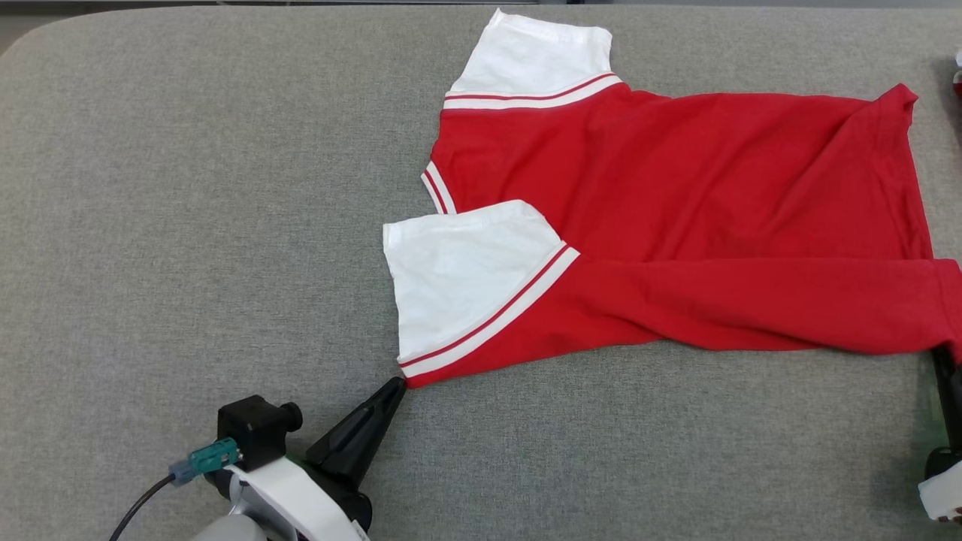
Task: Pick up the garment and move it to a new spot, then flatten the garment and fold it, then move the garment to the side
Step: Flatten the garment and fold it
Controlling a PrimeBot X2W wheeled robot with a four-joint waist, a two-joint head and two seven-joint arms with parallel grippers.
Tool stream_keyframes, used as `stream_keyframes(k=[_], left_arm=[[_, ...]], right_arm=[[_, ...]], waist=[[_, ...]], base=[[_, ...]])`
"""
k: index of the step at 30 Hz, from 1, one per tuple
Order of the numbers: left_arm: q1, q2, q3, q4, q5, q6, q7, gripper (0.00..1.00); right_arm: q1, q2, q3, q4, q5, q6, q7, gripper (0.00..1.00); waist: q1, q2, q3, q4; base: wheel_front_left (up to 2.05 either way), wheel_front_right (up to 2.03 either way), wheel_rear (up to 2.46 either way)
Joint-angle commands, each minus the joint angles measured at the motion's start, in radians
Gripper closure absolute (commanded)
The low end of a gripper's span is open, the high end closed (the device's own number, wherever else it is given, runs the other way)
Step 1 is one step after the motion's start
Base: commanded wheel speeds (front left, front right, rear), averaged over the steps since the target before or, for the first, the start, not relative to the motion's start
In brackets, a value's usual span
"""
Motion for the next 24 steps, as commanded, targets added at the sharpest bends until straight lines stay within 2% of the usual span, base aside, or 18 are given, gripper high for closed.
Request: stream_keyframes(k=[1, 5, 6, 7, 8, 9, 16, 20, 21, 22, 23, 24], left_arm=[[0.007, 0.014, -0.002, -0.015, -0.010, -0.001, -0.009, 1.00], [0.006, 0.023, -0.022, -0.022, -0.034, -0.001, 0.000, 1.00], [-0.016, 0.008, -0.035, -0.019, -0.041, -0.001, 0.011, 0.64], [-0.027, 0.005, -0.046, -0.017, -0.039, -0.001, 0.019, 0.41], [-0.039, 0.004, -0.048, -0.010, -0.029, -0.001, 0.020, 0.01], [-0.052, 0.001, -0.050, 0.001, -0.016, 0.006, 0.020, 0.00], [-0.117, -0.025, -0.073, 0.089, 0.049, 0.048, 0.034, 0.00], [-0.121, -0.028, -0.072, 0.096, 0.058, 0.053, 0.022, 0.00], [-0.122, -0.030, -0.070, 0.087, 0.062, 0.046, 0.010, 0.25], [-0.123, -0.029, -0.069, 0.079, 0.068, 0.039, 0.000, 0.91], [-0.119, -0.027, -0.079, 0.073, 0.067, 0.028, -0.004, 1.00], [-0.115, -0.024, -0.089, 0.068, 0.068, 0.023, -0.008, 1.00]], right_arm=[[0.004, -0.011, 0.002, -0.009, 0.011, -0.002, -0.002, 1.00], [0.000, -0.017, 0.017, -0.013, 0.017, -0.002, 0.002, 1.00], [-0.012, -0.013, 0.027, -0.015, 0.019, -0.002, 0.007, 1.00], [-0.017, -0.013, 0.031, -0.014, 0.021, -0.002, 0.008, 1.00], [-0.022, -0.014, 0.034, -0.014, 0.023, -0.002, 0.009, 1.00], [-0.026, -0.016, 0.037, -0.014, 0.022, -0.002, 0.009, 1.00], [-0.046, -0.036, 0.053, -0.019, 0.033, -0.002, 0.013, 1.00], [-0.047, -0.044, 0.047, -0.022, 0.037, -0.002, 0.014, 1.00], [-0.046, -0.047, 0.043, -0.022, 0.038, -0.002, 0.010, 1.00], [-0.044, -0.047, 0.042, -0.022, 0.039, -0.002, 0.008, 1.00], [-0.042, -0.047, 0.041, -0.021, 0.040, -0.002, 0.006, 1.00], [-0.040, -0.048, 0.041, -0.021, 0.042, -0.002, 0.006, 1.00]], waist=[[0.0000, -0.0001, -0.001, -0.004], [0.0000, -0.0001, -0.003, -0.008], [0.0000, -0.0001, -0.003, -0.010], [0.0000, -0.0001, -0.002, -0.011], [0.0000, -0.0001, 0.000, -0.011], [0.0000, -0.0001, 0.002, -0.010], [0.0000, -0.0001, 0.017, -0.010], [0.0000, -0.0001, 0.019, -0.010], [0.0000, -0.0001, 0.019, -0.008], [0.0000, -0.0001, 0.018, -0.007], [0.0000, -0.0001, 0.016, -0.007], [0.0000, -0.0001, 0.015, -0.006]], base=[[0.00, 0.00, 0.00], [0.00, 0.00, 0.00], [0.00, 0.00, 0.00], [0.00, 0.00, 0.00], [0.00, 0.00, 0.00], [0.00, 0.00, 0.00], [0.00, 0.00, 0.00], [0.00, 0.00, 0.00], [0.00, 0.00, 0.00], [0.00, 0.00, 0.00], [0.00, 0.00, 0.00], [0.00, 0.00, 0.00]])
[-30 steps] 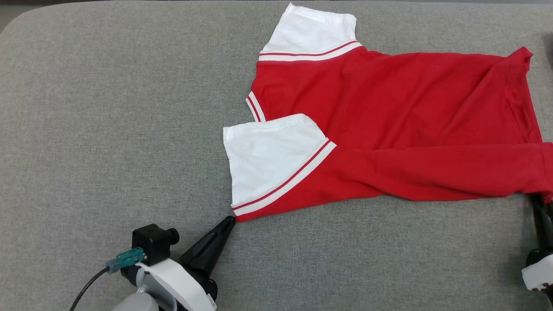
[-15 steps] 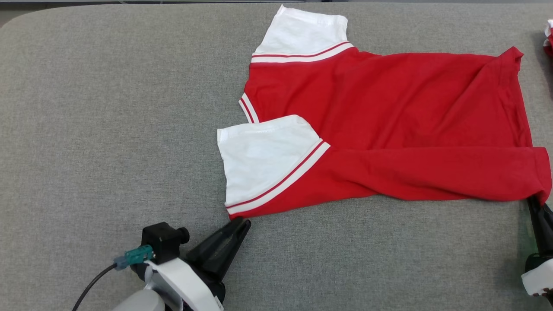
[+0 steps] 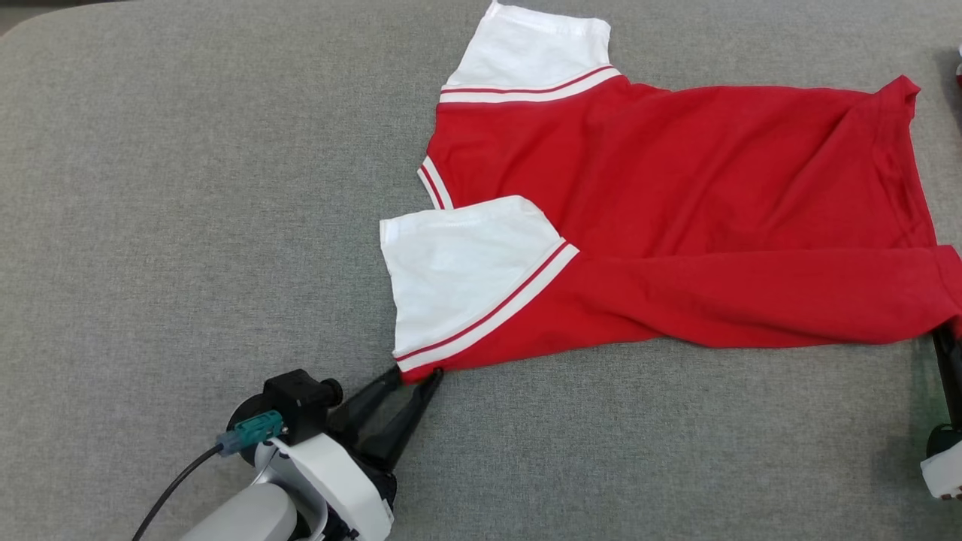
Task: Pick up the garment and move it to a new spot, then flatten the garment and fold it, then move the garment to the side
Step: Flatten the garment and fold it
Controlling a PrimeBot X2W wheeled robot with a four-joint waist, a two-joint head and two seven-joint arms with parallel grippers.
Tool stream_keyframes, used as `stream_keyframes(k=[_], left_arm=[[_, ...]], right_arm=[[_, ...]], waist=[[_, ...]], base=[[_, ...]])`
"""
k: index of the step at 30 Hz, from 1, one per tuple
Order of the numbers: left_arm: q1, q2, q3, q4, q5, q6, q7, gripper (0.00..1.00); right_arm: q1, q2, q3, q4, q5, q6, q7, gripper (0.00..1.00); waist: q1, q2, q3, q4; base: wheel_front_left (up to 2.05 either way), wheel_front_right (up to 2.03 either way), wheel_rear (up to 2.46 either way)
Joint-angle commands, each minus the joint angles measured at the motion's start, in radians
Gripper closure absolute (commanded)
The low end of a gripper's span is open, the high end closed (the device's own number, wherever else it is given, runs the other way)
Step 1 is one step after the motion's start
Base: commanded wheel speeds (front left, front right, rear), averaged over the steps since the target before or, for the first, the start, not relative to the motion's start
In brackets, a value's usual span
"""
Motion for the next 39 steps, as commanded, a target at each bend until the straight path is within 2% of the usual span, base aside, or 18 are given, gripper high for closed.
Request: stream_keyframes(k=[1, 8, 11, 17, 27, 33, 39], left_arm=[[0.002, 0.007, -0.004, -0.012, -0.003, -0.010, -0.010, 1.00], [0.081, 0.096, -0.003, -0.124, -0.027, -0.016, -0.017, 1.00], [0.131, 0.154, -0.010, -0.196, -0.033, 0.003, 0.005, 1.00], [0.222, 0.235, -0.017, -0.345, -0.044, 0.073, 0.054, 1.00], [0.324, 0.296, -0.025, -0.506, -0.086, 0.154, 0.111, 1.00], [0.343, 0.347, -0.026, -0.547, -0.090, 0.168, 0.135, 1.00], [0.361, 0.344, -0.038, -0.555, -0.124, 0.172, 0.165, 1.00]], right_arm=[[0.004, -0.004, -0.001, 0.001, 0.008, -0.002, -0.005, 1.00], [0.046, -0.034, 0.019, -0.023, 0.034, -0.002, 0.008, 1.00], [0.093, -0.065, 0.032, -0.038, 0.039, -0.002, 0.012, 1.00], [0.207, -0.121, 0.035, -0.089, 0.062, -0.002, 0.042, 1.00], [0.344, -0.143, -0.045, -0.204, 0.090, -0.003, 0.103, 1.00], [0.391, -0.131, -0.110, -0.229, 0.069, -0.003, 0.126, 1.00], [0.426, -0.123, -0.115, -0.229, 0.086, -0.003, 0.178, 1.00]], waist=[[0.0000, 0.0000, -0.003, 0.001], [0.0000, 0.0000, -0.017, 0.008], [0.0000, 0.0000, -0.022, 0.011], [0.0000, 0.0000, -0.031, 0.008], [0.0000, 0.0000, -0.039, -0.013], [0.0000, 0.0000, -0.048, -0.013], [0.0000, 0.0000, -0.050, -0.005]], base=[[0.00, 0.00, 0.00], [0.00, 0.00, 0.00], [0.00, 0.00, 0.00], [0.00, 0.00, 0.00], [0.00, 0.00, 0.00], [0.00, 0.00, 0.00], [0.00, 0.00, 0.00]])
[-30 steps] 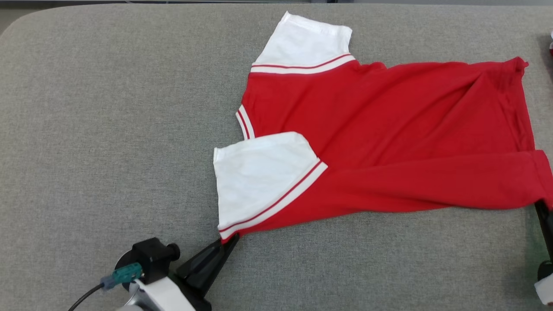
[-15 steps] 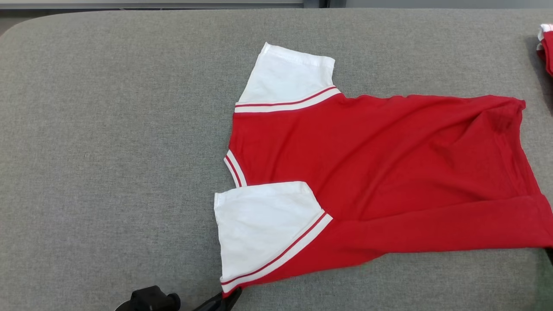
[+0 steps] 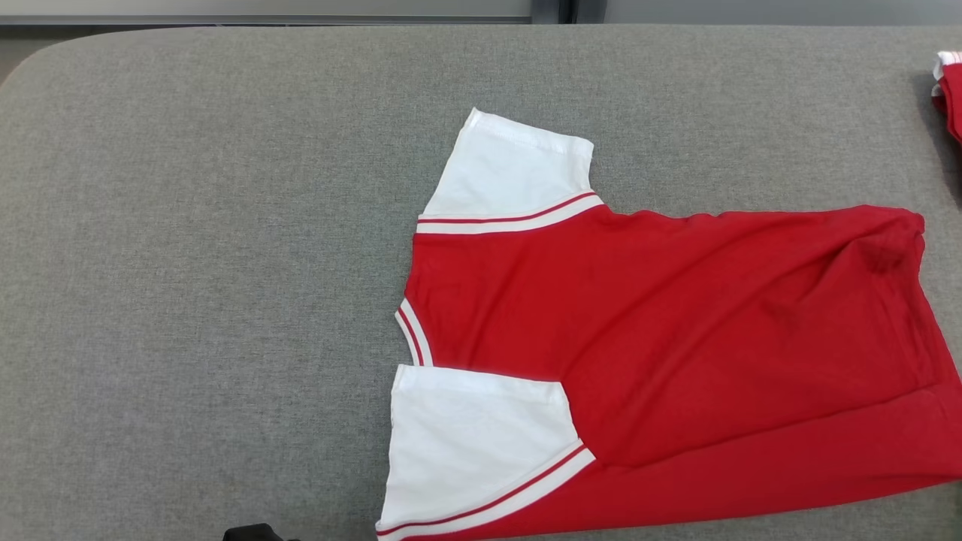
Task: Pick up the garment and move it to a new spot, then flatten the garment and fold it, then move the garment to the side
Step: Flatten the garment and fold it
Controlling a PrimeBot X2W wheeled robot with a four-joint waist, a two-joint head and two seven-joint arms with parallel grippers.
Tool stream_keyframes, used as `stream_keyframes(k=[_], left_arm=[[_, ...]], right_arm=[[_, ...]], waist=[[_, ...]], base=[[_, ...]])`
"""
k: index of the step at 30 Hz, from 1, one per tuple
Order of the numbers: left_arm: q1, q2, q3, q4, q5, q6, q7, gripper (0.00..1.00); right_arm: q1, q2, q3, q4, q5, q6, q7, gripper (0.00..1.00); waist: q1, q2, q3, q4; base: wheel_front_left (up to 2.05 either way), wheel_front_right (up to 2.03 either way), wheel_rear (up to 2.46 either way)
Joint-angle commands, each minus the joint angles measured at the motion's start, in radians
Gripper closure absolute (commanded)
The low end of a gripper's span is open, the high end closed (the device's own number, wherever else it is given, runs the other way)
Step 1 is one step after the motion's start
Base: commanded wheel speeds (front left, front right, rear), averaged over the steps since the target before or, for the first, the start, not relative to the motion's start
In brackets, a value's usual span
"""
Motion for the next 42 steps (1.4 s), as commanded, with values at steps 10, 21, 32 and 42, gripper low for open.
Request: stream_keyframes(k=[10, 21, 32, 42], left_arm=[[-0.005, -0.040, 0.005, 0.036, -0.044, 0.050, 0.042, 0.00], [-0.270, 0.156, 0.258, -0.134, -0.026, 0.122, 0.098, 0.00], [-0.937, -0.045, 0.185, 0.343, -0.096, -0.103, 0.551, 0.00], [-1.158, -0.147, 0.124, 0.653, -0.068, -0.166, 0.653, 0.00]], right_arm=[[0.009, 0.033, -0.099, -0.010, 0.001, -0.003, 0.058, 0.00], [-0.174, 0.109, -0.152, -0.174, -0.106, -0.002, -0.054, 0.00], [-0.447, 0.154, 0.043, -0.149, -0.157, -0.003, -0.041, 0.00], [-0.560, 0.193, 0.141, -0.053, -0.125, -0.002, -0.108, 0.00]], waist=[[0.0000, -0.0001, 0.006, -0.001], [0.0000, -0.0001, 0.054, -0.017], [0.0000, -0.0001, 0.210, -0.117], [0.0000, -0.0001, 0.290, -0.241]], base=[[0.00, 0.00, 0.00], [0.00, 0.00, 0.00], [0.00, 0.00, 0.00], [0.00, 0.00, 0.00]])
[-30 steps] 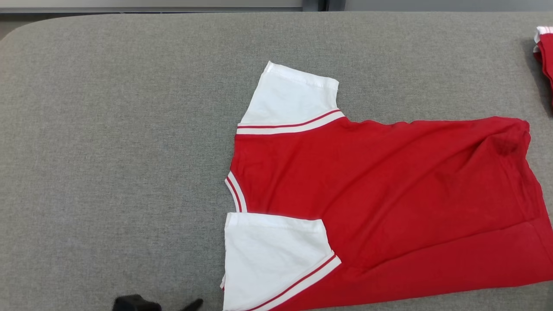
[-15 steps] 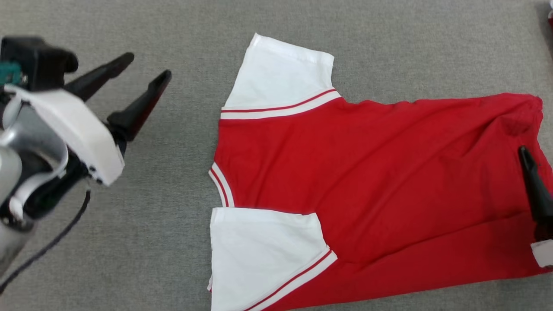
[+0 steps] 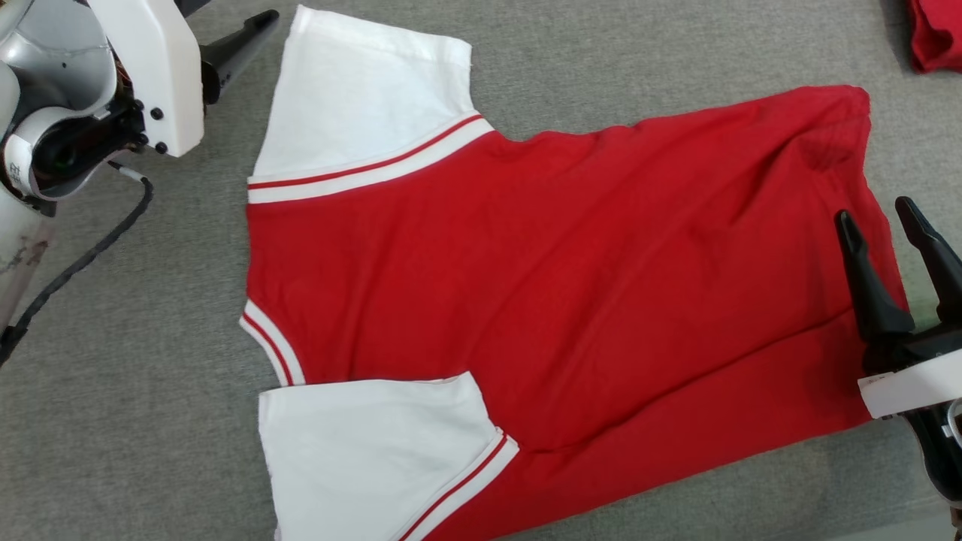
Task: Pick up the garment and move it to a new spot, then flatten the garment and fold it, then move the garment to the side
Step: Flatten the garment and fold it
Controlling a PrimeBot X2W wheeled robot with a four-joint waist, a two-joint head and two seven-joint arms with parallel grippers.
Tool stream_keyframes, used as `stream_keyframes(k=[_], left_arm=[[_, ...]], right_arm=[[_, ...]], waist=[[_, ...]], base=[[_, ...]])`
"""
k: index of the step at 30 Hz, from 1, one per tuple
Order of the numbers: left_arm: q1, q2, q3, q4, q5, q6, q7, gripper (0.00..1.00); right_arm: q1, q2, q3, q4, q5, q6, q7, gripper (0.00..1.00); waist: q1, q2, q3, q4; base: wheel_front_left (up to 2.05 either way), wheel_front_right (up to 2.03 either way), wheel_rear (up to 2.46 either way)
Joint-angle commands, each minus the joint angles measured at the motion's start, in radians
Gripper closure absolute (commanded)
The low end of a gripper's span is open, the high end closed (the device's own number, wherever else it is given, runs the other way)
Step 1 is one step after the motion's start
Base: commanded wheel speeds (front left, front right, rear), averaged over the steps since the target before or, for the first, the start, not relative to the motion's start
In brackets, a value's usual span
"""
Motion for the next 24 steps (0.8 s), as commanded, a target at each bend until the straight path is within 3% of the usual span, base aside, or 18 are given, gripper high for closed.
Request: stream_keyframes(k=[1, 14, 15, 16, 17, 18, 24], left_arm=[[-0.017, 0.007, 0.001, 0.008, 0.003, -0.006, 0.000, 0.00], [-0.066, 0.014, -0.034, 0.125, -0.002, -0.028, 0.013, 0.00], [-0.065, 0.015, -0.038, 0.127, -0.002, -0.029, 0.013, 0.05], [-0.062, 0.013, -0.040, 0.128, -0.010, -0.031, 0.012, 0.52], [-0.060, 0.010, -0.044, 0.127, -0.016, -0.032, 0.011, 0.90], [-0.057, 0.007, -0.048, 0.122, -0.024, -0.034, 0.013, 1.00], [-0.051, 0.026, -0.096, 0.031, -0.065, -0.033, -0.028, 1.00]], right_arm=[[-0.014, 0.003, -0.002, 0.004, 0.007, -0.002, -0.008, 0.00], [-0.066, 0.020, 0.051, 0.093, 0.039, -0.002, -0.085, 0.00], [-0.068, 0.020, 0.054, 0.098, 0.041, -0.002, -0.085, 0.00], [-0.071, 0.019, 0.058, 0.103, 0.043, -0.002, -0.089, 0.00], [-0.074, 0.017, 0.062, 0.107, 0.046, -0.002, -0.090, 0.00], [-0.079, 0.014, 0.066, 0.110, 0.048, -0.002, -0.090, 0.00], [-0.160, 0.006, 0.076, 0.120, 0.154, -0.002, -0.016, 0.00]], waist=[[0.0000, 0.0000, 0.025, -0.030], [0.0000, 0.0000, 0.066, -0.091], [0.0000, 0.0000, 0.067, -0.093], [0.0000, 0.0000, 0.067, -0.094], [0.0000, 0.0000, 0.067, -0.094], [0.0000, 0.0000, 0.066, -0.094], [0.0000, 0.0000, 0.040, -0.082]], base=[[0.00, 0.00, 0.00], [0.00, 0.00, 0.00], [0.00, 0.00, 0.00], [0.00, 0.00, 0.00], [0.00, 0.00, 0.00], [0.00, 0.00, 0.00], [0.00, 0.00, 0.00]])
